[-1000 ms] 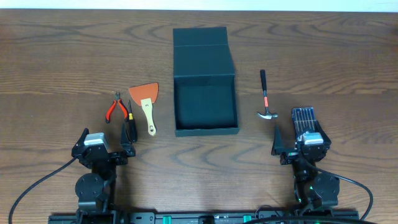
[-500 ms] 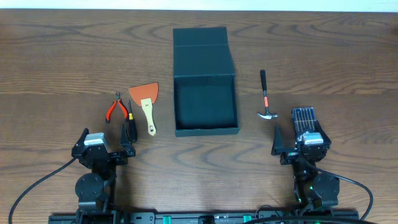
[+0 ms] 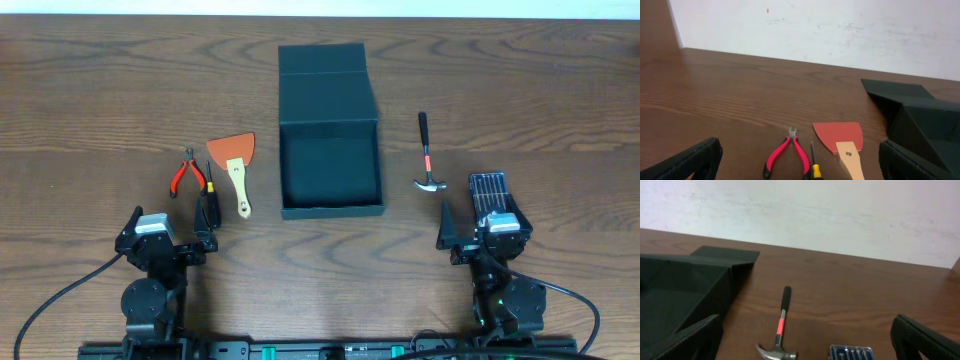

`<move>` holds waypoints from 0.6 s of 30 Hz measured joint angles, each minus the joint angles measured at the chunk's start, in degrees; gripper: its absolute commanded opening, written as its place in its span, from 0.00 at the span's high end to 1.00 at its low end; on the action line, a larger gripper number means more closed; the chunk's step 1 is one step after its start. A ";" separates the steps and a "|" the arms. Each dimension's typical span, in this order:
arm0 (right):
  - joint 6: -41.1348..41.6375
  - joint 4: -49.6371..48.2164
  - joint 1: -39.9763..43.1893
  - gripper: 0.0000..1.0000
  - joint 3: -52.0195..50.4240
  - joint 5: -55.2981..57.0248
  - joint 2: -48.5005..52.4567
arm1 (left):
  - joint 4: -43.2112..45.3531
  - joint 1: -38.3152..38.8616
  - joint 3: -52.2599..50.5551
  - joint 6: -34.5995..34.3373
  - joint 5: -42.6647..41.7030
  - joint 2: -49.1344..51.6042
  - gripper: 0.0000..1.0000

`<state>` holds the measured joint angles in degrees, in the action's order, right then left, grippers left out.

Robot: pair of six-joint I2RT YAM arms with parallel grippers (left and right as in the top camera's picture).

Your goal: Pack container

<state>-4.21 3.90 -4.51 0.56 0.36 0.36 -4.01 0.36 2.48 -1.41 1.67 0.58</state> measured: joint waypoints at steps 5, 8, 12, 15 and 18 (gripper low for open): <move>0.04 -1.03 0.00 0.01 0.00 -0.48 0.04 | 0.00 0.02 0.00 0.00 0.00 0.00 0.01; 0.07 -0.87 0.00 0.01 0.26 0.22 1.01 | 0.00 0.00 0.00 0.00 0.00 0.00 0.02; 0.20 -0.28 0.00 0.01 5.20 3.89 6.91 | 0.00 0.00 0.00 0.00 -0.02 0.00 0.01; 0.20 -0.44 0.00 0.01 13.77 7.23 14.99 | 0.00 0.00 0.00 0.00 -0.02 0.00 0.01; 0.22 1.95 0.00 0.01 25.68 9.05 26.05 | 0.02 0.00 0.00 0.00 0.02 0.00 0.01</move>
<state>-3.99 5.85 -4.51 26.24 9.41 26.41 -3.99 0.36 2.48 -1.41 1.69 0.58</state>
